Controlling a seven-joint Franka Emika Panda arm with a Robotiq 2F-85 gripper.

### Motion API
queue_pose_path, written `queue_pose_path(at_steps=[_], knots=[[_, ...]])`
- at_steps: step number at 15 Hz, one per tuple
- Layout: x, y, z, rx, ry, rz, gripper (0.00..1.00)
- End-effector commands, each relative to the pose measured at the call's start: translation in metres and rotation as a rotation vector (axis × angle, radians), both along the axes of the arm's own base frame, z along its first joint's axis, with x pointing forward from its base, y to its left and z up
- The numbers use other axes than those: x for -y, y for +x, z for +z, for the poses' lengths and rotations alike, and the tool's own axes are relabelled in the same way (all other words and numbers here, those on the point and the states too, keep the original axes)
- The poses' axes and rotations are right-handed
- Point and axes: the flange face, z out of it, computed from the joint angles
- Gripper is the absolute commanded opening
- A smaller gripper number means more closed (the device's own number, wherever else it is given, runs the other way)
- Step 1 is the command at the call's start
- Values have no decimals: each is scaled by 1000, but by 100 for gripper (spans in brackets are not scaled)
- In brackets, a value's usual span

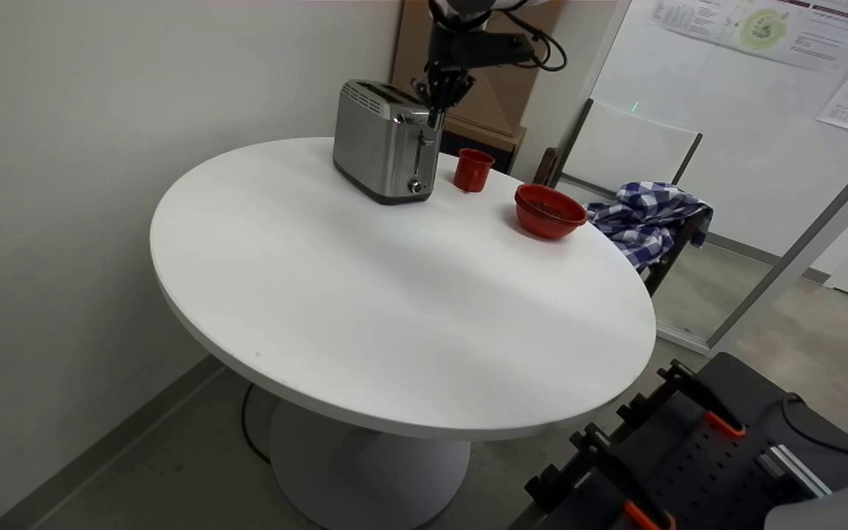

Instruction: Switch on the toaster

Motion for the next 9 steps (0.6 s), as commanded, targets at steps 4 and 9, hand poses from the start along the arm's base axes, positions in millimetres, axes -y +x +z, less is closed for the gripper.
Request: queue_pose_path(at_steps=[4,9], knots=[[-4,20,-27,57,-32,65,0],[-5,23,-56,49,-65,112,0]])
